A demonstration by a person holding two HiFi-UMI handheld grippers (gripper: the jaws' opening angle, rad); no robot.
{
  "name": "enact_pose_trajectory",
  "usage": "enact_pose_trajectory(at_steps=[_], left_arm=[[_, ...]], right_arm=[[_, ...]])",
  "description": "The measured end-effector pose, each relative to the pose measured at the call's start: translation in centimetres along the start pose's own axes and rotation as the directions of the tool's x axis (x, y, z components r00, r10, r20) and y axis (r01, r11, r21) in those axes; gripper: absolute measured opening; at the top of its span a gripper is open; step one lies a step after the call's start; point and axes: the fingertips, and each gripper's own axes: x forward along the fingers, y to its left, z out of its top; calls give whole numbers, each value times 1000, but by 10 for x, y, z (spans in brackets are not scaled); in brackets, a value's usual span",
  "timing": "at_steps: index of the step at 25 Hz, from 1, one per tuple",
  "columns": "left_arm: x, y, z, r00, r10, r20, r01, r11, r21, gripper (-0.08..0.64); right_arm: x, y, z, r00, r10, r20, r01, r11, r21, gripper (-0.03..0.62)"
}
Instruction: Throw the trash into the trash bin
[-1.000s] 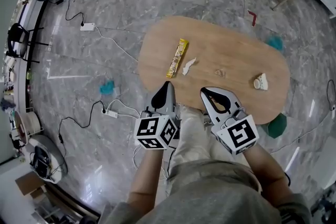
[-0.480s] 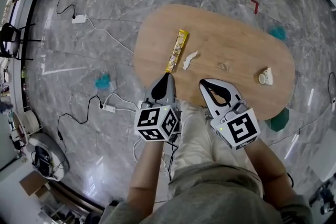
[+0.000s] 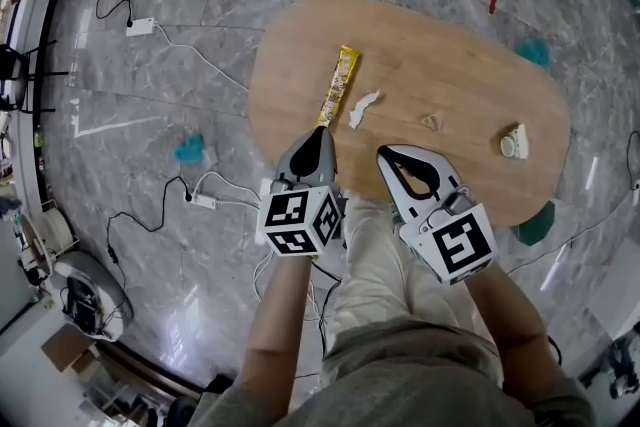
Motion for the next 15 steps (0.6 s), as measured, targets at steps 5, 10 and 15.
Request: enact_pose_trajectory(at_steps=[5, 10, 15], left_arm=[[19, 13, -13, 999, 14, -33, -15, 1000, -4, 9], [34, 24, -29, 997, 28, -66, -28, 1000, 0, 9], [50, 34, -45, 994, 34, -102, -34, 999, 7, 9]], right_arm=[[13, -5, -13, 1000, 3, -18, -2, 1000, 21, 9], [24, -8, -25, 999, 11, -32, -9, 999, 43, 9], [36, -10, -34, 999, 10, -35, -8, 998, 66, 9]])
